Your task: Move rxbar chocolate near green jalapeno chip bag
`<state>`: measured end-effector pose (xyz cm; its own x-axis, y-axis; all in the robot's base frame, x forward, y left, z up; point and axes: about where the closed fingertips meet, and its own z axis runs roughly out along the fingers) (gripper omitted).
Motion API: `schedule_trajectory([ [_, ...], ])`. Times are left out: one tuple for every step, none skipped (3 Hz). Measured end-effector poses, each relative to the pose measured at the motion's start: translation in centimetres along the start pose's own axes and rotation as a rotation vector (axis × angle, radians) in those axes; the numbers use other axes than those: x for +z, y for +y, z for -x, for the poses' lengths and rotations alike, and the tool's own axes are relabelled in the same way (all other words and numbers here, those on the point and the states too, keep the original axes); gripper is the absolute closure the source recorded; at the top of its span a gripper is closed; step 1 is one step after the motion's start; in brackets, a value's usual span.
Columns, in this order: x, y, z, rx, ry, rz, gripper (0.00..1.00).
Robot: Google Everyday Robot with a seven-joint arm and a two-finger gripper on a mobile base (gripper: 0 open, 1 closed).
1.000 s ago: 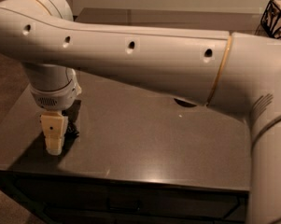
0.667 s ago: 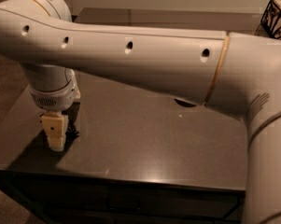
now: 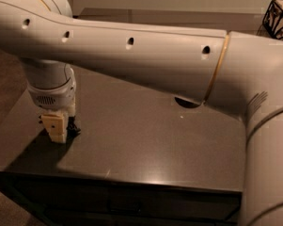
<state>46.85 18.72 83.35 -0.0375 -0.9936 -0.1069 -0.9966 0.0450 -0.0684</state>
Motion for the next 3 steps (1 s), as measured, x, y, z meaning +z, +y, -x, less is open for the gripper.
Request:
schedule_trajectory([
  [-0.9, -1.0, -0.4, 0.015, -0.020, 0.006, 0.85],
  [-2.8, -3.2, -1.7, 0.042, -0.051, -0.004, 1.00],
  [-4.6, -6.2, -4.0, 0.085, -0.074, -0.028, 1.00],
])
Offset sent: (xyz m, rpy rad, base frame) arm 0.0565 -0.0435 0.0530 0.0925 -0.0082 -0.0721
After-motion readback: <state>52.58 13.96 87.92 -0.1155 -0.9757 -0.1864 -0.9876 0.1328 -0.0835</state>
